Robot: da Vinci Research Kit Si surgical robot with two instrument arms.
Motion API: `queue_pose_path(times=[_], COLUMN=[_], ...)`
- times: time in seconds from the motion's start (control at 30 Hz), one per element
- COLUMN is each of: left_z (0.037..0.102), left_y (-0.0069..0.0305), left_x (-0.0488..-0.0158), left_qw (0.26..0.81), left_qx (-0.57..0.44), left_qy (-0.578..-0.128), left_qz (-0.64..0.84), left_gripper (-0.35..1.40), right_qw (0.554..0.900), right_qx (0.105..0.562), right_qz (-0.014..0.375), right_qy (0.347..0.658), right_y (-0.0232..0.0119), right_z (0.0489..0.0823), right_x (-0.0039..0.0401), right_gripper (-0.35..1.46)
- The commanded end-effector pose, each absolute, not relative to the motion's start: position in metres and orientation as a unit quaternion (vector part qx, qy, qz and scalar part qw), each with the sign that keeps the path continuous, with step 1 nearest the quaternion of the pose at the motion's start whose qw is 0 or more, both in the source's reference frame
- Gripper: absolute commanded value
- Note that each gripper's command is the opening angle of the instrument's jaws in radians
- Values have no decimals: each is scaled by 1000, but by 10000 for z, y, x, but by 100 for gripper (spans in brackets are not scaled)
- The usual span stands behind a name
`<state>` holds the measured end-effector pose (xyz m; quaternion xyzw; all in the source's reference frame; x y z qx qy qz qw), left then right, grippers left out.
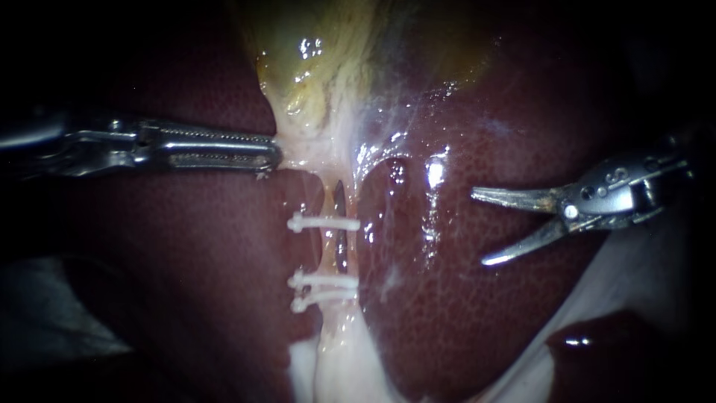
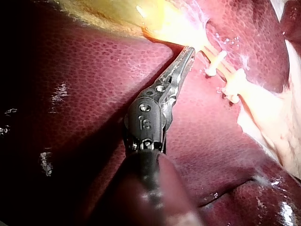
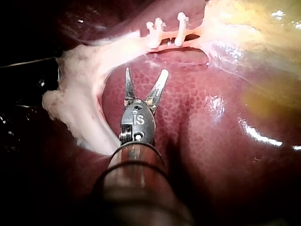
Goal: Go to the cutting position left tube
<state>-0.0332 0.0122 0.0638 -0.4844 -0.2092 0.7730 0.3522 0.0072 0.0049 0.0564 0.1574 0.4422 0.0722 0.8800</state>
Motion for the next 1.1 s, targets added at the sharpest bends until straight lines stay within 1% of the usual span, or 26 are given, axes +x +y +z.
queue_pose_path(times=[0.03,0.13,0.4,0.5,0.73,1.1], left_z=[635,626,573,563,563,563], left_y=[123,127,146,147,143,143], left_x=[-331,-323,-278,-276,-281,-283], left_qw=[353,351,368,367,368,369], left_qx=[-484,-485,-491,-493,-493,-493], left_qy=[-210,-215,-203,-199,-196,-196], left_qz=[773,772,763,763,764,764], left_gripper=[-35,-35,-35,-35,-35,-35], right_qw=[880,880,880,879,869,857], right_qx=[157,157,159,160,173,208], right_qz=[72,72,72,71,63,78], right_qy=[442,442,443,443,460,464], right_y=[50,50,50,50,45,8], right_z=[564,564,564,564,568,602], right_x=[72,72,71,72,87,159], right_gripper=[144,144,144,144,144,144])
